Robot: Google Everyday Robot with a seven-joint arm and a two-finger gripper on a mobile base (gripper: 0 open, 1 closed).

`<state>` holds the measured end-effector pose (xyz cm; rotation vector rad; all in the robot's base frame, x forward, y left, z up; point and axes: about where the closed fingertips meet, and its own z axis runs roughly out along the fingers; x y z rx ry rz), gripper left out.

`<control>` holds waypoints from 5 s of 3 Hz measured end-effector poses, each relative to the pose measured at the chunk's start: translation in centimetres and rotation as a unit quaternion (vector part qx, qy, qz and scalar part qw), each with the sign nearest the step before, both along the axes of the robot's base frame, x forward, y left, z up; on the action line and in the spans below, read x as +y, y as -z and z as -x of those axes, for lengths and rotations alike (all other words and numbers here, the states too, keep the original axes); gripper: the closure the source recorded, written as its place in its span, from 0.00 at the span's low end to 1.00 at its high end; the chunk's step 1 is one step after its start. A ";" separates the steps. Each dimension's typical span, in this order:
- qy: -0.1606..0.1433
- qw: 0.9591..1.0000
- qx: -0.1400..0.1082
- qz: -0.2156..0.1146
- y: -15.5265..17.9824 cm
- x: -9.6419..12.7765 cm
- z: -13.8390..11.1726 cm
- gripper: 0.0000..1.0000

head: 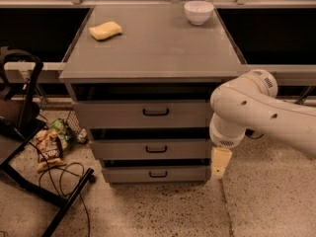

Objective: Open middle drawer

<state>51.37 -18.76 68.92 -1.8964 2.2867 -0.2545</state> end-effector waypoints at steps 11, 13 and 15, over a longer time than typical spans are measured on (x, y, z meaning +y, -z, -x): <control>-0.017 0.996 0.041 -0.073 24.0 1.4 -11.0 1.00; 0.000 0.996 0.051 -0.077 23.6 1.1 -9.6 1.00; 0.006 0.995 0.062 -0.075 23.8 0.5 -8.2 0.73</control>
Offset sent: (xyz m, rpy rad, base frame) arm 0.0920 0.0302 -0.2142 -0.0245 0.0491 0.0822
